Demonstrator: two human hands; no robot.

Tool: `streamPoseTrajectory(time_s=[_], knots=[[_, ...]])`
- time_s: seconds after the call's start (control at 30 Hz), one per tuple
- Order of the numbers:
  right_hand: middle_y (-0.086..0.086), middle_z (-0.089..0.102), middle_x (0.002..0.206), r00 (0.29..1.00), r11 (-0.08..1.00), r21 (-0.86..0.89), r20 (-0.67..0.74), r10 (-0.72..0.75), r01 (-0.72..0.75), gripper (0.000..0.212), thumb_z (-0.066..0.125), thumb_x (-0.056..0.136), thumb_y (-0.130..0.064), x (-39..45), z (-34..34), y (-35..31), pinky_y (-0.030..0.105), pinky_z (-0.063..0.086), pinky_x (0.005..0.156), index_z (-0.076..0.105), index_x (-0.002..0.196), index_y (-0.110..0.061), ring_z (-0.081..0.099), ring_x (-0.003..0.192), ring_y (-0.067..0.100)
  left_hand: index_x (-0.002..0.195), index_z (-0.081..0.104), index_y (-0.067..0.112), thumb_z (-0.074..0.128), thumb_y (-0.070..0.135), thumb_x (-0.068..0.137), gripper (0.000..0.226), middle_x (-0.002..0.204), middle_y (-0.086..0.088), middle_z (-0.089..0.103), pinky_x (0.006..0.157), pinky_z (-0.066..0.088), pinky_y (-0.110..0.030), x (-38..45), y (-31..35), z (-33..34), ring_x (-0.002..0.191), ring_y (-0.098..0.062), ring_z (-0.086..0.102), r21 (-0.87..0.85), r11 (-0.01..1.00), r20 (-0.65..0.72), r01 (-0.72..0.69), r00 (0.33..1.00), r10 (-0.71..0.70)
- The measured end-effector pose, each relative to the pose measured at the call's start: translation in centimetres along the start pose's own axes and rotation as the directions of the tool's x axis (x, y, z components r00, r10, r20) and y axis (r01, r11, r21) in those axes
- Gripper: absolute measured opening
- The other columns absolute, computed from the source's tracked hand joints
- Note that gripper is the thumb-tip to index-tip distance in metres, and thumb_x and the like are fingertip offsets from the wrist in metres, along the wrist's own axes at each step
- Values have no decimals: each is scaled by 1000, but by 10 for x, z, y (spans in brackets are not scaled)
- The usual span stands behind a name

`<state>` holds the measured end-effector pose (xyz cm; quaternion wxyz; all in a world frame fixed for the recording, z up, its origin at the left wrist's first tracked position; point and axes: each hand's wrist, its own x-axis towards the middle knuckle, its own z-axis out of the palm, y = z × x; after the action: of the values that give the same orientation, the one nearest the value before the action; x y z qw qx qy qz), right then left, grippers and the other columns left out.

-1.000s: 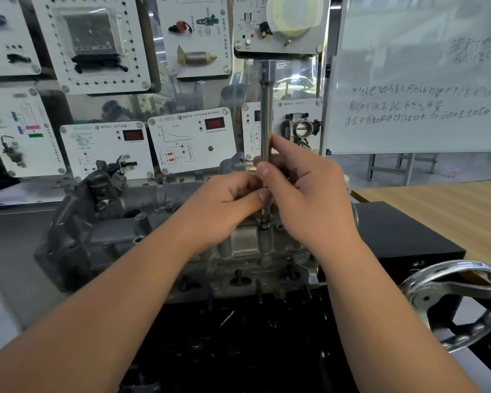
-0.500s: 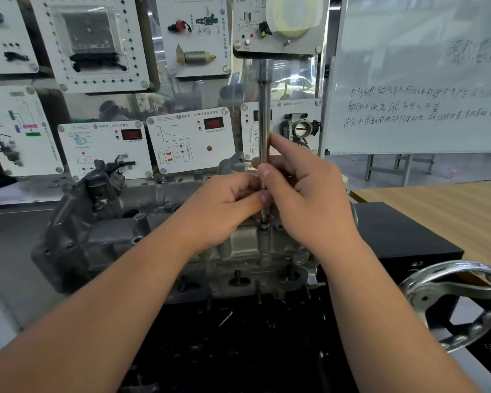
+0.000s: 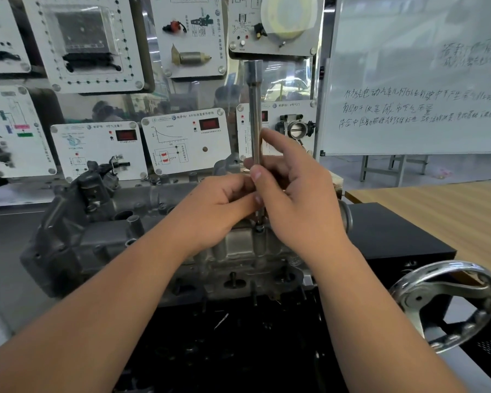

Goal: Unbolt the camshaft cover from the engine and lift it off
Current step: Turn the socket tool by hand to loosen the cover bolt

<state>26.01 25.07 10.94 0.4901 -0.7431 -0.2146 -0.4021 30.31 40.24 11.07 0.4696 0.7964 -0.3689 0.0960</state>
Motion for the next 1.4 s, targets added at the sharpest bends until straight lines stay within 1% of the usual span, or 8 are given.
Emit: streamPoseTrajectory(time_s=[0.23,0.4,0.53,0.63,0.97,1.1,1.27,1.4], knots=[[-14,72,96,996,999,6,-82,-37,38,31,67,89,-22,1,3,-3,27,55,84,72,120,-22,66,92,4,102,69,43,62,52,83,22,98,2,77,89,59,-52,2,1,3,94,-22,74,47,998,-37,-45,998,47],[-17,73,98,999,1000,2,-37,-25,25,47,61,96,-22,0,0,-4,23,55,79,55,143,-22,68,85,4,108,75,33,59,59,87,37,105,-11,77,98,53,-59,-1,2,0,105,-34,71,-2,1000,-5,10,1000,-10],[-13,72,110,999,999,40,-38,0,2,52,69,92,-22,4,1,-8,34,58,85,55,143,-23,69,96,6,104,74,39,66,35,97,12,101,5,79,92,56,-47,1,3,0,99,-15,74,67,998,-26,-5,1000,7],[-3,72,109,995,1000,-16,-96,-12,10,47,71,91,-19,5,1,-9,38,56,88,62,137,-17,67,99,11,109,72,21,67,33,93,20,101,-12,75,91,54,-57,2,4,3,98,-34,70,81,996,-61,-26,998,31],[-12,71,108,1000,1000,21,-8,-4,4,58,68,94,-22,4,-3,-13,31,57,88,48,149,-24,67,97,4,110,74,36,62,44,92,23,103,1,78,94,55,-50,2,5,1,102,-22,73,53,999,-24,-10,1000,11],[-9,74,100,994,999,-25,-100,-36,34,32,70,91,-17,4,-1,-13,31,56,83,71,123,-19,67,91,5,116,66,4,68,43,86,50,109,-24,71,94,52,-62,3,2,3,104,-43,67,56,998,-62,-16,998,19],[-16,70,93,1000,1000,-17,-28,-13,12,41,61,98,-14,5,-8,-11,10,51,75,59,138,-18,67,85,-1,111,75,30,59,45,95,27,108,5,78,104,51,-54,0,3,0,109,-17,72,-3,999,-4,33,999,-33],[-10,71,105,1000,1000,-11,-21,-13,13,50,67,95,-21,5,-7,-13,28,57,82,55,144,-21,68,91,6,107,72,17,67,51,83,43,104,-10,76,97,53,-59,1,5,2,102,-34,71,2,1000,-45,-17,999,17]])
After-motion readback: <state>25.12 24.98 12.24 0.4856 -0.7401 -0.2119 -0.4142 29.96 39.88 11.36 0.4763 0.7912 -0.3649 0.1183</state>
